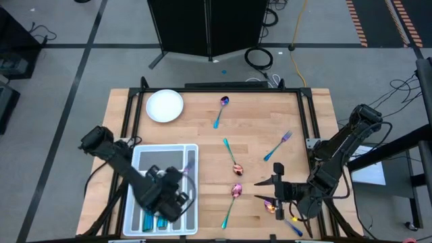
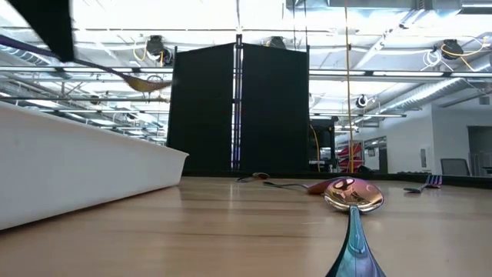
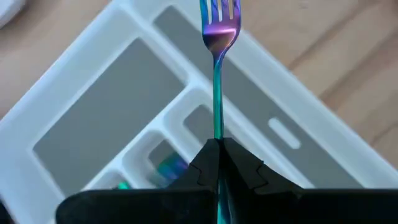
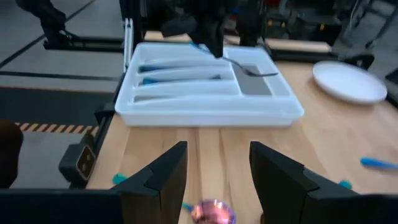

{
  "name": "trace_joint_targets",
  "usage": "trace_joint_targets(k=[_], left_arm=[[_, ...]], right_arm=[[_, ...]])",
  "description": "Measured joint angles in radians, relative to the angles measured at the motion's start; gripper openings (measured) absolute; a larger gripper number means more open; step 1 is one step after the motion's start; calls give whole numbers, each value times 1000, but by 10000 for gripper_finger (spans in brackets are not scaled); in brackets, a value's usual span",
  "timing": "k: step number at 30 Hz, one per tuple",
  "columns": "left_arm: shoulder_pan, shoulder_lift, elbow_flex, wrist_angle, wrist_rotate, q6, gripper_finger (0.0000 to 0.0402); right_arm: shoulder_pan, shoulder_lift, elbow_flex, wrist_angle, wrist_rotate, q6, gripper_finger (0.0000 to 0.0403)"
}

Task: Sort silverware
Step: Put the iridescent blue fork in the silverware tray

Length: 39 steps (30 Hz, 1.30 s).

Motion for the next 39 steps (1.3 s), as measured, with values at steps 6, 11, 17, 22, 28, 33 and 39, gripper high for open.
trace_joint_targets(k=[6,11,17,22,28,33,39], left_arm=[[-131,1,-2,-66,-66,-303,9],[-229,5,-17,-83,-66,-511,9],[-311,14,-53,-72,-28,-660,9],[-321,70,-54,-38,35,-675,10],[-319,120,-54,31,152,-682,6],[-309,143,-54,40,206,-689,2],[-263,156,-54,37,248,-689,1]], right_arm=[[-23,0,0,106,-1,-144,162],[-47,0,0,190,-2,-271,162],[-82,0,0,254,-1,-352,162],[-113,0,0,254,-2,-356,162],[-131,0,0,252,-6,-352,162],[-130,0,0,244,-6,-352,162],[-130,0,0,235,-50,-327,162]])
